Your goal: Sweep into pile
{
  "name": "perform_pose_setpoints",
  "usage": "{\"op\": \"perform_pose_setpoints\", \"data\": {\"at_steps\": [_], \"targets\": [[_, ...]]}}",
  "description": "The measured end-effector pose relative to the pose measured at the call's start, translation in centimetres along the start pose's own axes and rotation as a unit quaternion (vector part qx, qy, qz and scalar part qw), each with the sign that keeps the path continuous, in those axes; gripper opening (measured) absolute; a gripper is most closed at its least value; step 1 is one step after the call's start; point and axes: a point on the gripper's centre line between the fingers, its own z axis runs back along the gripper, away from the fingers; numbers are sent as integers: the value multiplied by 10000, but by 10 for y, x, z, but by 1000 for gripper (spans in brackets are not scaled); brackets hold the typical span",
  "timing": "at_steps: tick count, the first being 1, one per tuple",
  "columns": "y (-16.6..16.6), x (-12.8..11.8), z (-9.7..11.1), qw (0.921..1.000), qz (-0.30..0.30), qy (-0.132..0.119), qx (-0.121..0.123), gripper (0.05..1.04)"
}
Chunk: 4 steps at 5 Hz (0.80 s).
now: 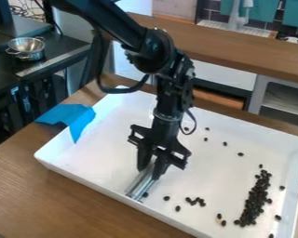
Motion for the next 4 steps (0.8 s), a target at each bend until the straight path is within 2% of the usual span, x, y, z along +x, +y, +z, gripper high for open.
{"op": "perform_pose_setpoints", "data": {"at_steps": [1, 2, 4], "targets": [[-13, 4, 2, 9999, 146, -13, -56, 361], [-41, 4, 2, 10000, 27, -42, -83, 361], [-63, 11, 6, 9995, 261, -49, -177, 361]]}}
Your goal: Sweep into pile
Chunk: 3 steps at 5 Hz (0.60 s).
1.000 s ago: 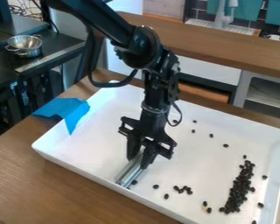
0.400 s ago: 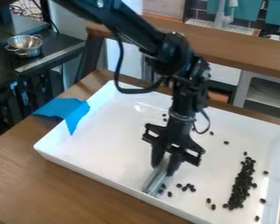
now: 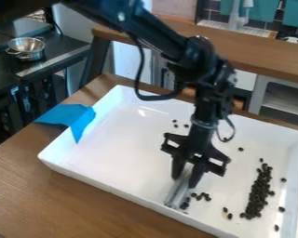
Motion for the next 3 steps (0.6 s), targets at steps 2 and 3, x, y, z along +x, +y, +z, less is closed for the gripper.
{"op": "perform_pose_setpoints", "data": {"at_steps": [2, 3], "targets": [[-29, 3, 2, 9999, -50, 73, -63, 361], [-41, 6, 2, 9999, 18, 97, -116, 361]]}}
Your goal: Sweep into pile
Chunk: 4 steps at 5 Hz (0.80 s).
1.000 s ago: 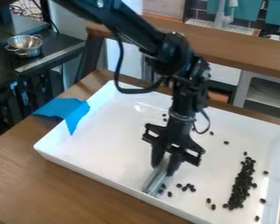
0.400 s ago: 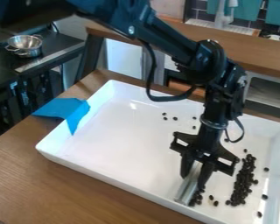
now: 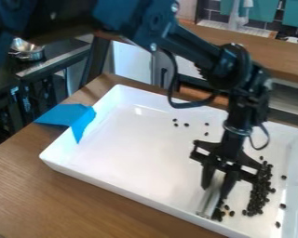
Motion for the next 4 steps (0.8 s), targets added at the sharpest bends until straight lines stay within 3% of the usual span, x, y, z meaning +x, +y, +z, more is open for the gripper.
{"op": "perform_pose_setpoints", "data": {"at_steps": [3, 4], "targets": [[-41, -3, 0, 9998, -121, -47, -149, 361], [-25, -2, 0, 9995, -117, -28, -282, 361]]}}
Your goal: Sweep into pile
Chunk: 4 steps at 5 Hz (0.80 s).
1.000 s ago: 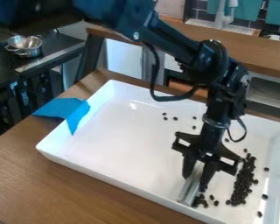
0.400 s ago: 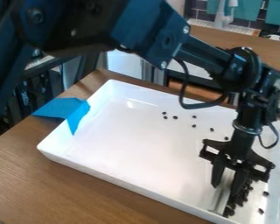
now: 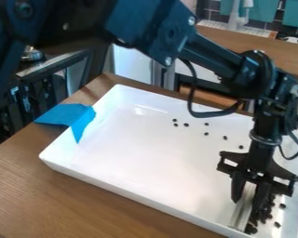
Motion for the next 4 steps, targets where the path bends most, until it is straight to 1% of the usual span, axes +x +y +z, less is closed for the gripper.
{"op": "perform_pose_setpoints", "data": {"at_steps": [1, 2, 3, 4], "targets": [[28, -3, 8, 9998, 38, 144, -149, 361], [70, 0, 46, 9982, 269, 79, -523, 361], [103, -3, 84, 9954, 316, -44, -905, 361], [138, -4, 92, 9960, 277, 0, -846, 361]]}}
